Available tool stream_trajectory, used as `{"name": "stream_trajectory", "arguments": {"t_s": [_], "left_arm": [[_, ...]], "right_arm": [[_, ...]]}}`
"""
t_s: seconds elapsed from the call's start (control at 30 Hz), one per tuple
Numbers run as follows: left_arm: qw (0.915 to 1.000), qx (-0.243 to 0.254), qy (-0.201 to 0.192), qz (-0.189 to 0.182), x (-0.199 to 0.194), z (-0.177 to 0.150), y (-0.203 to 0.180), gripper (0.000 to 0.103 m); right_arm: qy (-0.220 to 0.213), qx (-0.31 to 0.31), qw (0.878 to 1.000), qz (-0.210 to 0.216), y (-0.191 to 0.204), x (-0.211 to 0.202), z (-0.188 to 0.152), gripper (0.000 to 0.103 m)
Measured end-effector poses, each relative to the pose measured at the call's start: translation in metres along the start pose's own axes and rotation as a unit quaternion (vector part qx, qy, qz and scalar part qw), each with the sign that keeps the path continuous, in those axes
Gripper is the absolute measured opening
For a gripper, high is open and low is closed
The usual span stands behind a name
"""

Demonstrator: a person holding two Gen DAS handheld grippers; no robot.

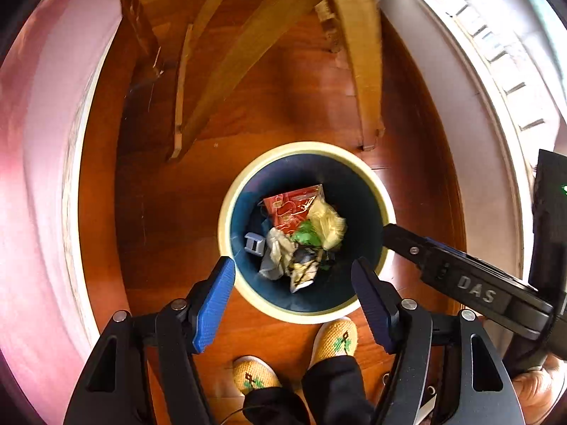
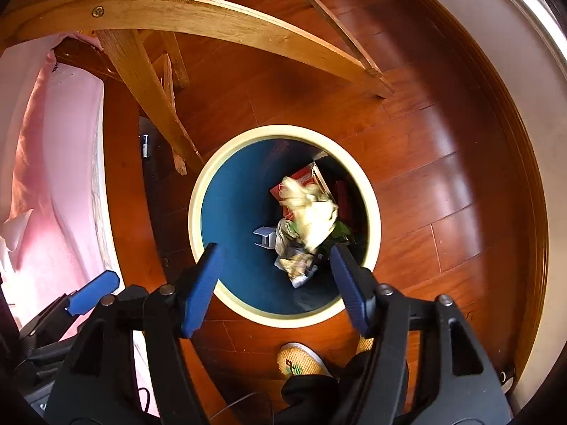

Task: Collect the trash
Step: 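Open both tools to drop the wrappers into the bin, then raise both tools back up over the table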

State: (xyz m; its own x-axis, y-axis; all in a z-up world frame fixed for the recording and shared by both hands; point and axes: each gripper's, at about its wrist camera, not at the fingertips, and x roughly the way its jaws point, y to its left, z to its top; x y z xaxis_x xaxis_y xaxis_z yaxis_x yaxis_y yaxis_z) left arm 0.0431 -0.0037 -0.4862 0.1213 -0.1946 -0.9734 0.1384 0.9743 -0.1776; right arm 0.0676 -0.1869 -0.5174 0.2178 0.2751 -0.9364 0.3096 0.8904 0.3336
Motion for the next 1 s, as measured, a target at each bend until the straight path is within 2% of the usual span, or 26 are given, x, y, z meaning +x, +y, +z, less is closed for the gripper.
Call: {"name": "stream_trajectory", "arguments": {"t_s": [0.37, 0.6, 0.8, 1.0], "left_arm": [[0.9996, -0.024, -0.009, 0.015, -0.009, -0.001, 0.022, 0.069], [0.9994, -0.031, -0.011, 0.012, -0.034, -0.006, 0.020, 0.069], [0.9994, -0.020, -0.025, 0.016, -0.080, -0.015, 0.013, 0.069], [0.9988, -0.019, -0.043, 0.013, -0.154, -0.023, 0.007, 0.069]], "right_arm": [[0.004, 0.001, 1.000, -0.011, 0.001, 0.004, -0.004, 0.061], [-0.003, 0.007, 1.000, -0.008, 0.011, -0.017, -0.009, 0.061], [-0.019, 0.011, 1.000, -0.003, 0.023, -0.062, -0.014, 0.061], [-0.032, 0.010, 0.999, 0.000, 0.043, -0.126, -0.022, 0.061]]}}
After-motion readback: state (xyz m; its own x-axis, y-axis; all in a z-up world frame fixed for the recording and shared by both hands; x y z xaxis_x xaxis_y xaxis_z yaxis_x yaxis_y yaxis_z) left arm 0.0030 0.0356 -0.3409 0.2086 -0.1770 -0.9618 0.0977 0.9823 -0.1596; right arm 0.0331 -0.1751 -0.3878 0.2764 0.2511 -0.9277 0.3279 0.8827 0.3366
